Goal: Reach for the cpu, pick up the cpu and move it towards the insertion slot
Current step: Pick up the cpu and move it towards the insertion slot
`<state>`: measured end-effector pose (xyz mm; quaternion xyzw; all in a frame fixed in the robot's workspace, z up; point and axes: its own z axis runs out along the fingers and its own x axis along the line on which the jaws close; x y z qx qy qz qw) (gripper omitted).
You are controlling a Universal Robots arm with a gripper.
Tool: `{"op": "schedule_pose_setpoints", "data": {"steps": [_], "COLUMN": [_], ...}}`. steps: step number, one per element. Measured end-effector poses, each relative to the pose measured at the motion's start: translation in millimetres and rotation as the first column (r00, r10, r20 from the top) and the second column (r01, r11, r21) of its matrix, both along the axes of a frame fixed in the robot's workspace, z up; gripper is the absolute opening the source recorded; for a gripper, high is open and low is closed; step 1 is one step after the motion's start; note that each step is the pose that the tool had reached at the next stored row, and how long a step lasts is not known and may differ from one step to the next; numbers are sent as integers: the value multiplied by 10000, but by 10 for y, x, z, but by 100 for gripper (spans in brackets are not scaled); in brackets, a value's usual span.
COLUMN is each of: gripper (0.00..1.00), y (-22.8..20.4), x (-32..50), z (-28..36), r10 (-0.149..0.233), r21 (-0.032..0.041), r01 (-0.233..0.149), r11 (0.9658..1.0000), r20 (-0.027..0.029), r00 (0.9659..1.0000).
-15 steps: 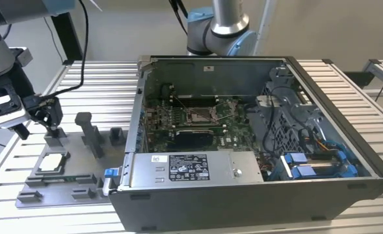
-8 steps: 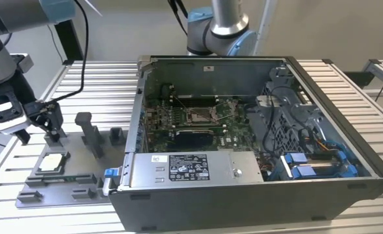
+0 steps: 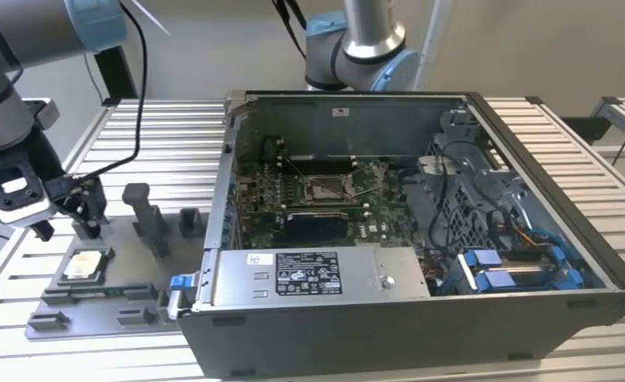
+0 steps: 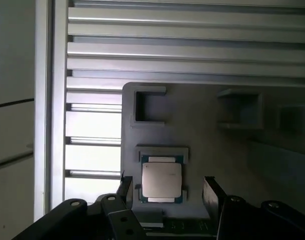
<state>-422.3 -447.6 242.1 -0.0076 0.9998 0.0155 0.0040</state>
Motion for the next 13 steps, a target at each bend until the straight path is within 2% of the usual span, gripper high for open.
{"op": "schedule_pose_setpoints", "data": {"steps": [13], "gripper": [100], "y": [-28], "x": [-4], "z": [-236], "r10": [-11], "r21": [-1], "r01": [11], "r11": [10000], "r20": [0], "r00": [10000]}}
